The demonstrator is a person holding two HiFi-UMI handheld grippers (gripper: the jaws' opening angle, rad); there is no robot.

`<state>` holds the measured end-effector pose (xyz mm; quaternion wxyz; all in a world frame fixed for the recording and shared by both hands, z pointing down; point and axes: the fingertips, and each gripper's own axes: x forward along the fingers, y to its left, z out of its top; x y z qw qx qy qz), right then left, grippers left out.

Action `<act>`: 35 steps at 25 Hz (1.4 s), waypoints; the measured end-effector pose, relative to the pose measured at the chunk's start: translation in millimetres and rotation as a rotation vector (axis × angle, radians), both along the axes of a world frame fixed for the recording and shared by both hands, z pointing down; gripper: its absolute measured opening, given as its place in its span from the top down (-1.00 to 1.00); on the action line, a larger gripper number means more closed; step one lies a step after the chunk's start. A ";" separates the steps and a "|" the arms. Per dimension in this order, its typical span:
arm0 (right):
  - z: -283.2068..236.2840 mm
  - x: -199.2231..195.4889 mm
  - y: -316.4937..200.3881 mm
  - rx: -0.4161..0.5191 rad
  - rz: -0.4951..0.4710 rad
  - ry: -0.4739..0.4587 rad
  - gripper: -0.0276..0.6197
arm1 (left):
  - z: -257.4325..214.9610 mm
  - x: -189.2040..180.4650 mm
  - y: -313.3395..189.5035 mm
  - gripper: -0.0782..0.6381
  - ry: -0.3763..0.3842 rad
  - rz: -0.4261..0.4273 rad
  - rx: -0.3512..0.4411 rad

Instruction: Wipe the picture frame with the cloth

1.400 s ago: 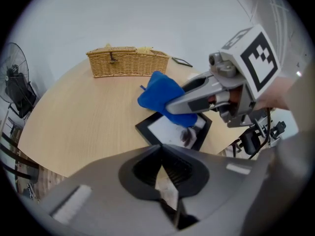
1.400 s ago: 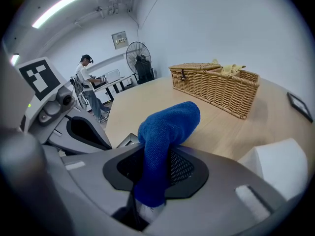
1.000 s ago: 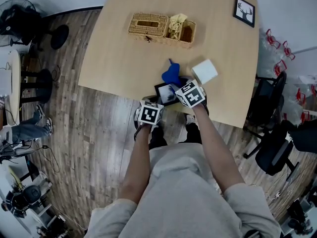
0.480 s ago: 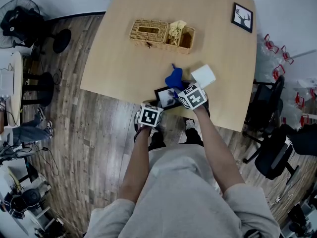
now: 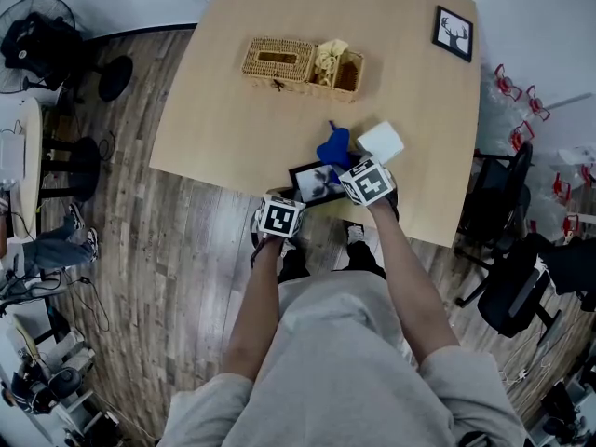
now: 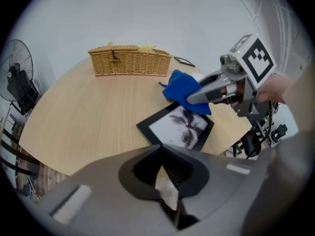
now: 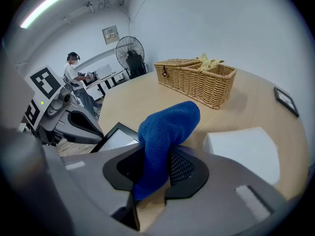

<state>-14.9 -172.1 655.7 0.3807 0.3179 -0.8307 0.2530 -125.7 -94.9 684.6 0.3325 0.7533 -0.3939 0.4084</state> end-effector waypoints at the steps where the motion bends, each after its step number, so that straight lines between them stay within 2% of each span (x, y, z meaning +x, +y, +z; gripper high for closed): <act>1: 0.6 4.1 0.1 -0.003 0.002 0.010 0.59 | -1.0 0.7 0.3 0.63 0.001 -0.004 -0.002; 5: 3.6 17.5 3.1 -0.013 0.017 0.029 0.59 | -1.0 0.7 -0.7 0.63 -0.001 -0.006 0.005; 24: 6.3 17.4 25.4 0.045 0.007 0.068 0.59 | -1.6 -1.8 0.6 0.63 0.006 -0.045 0.004; 35: 11.4 13.0 33.7 0.033 0.029 0.076 0.59 | -2.6 -1.6 1.1 0.63 0.048 -0.059 0.006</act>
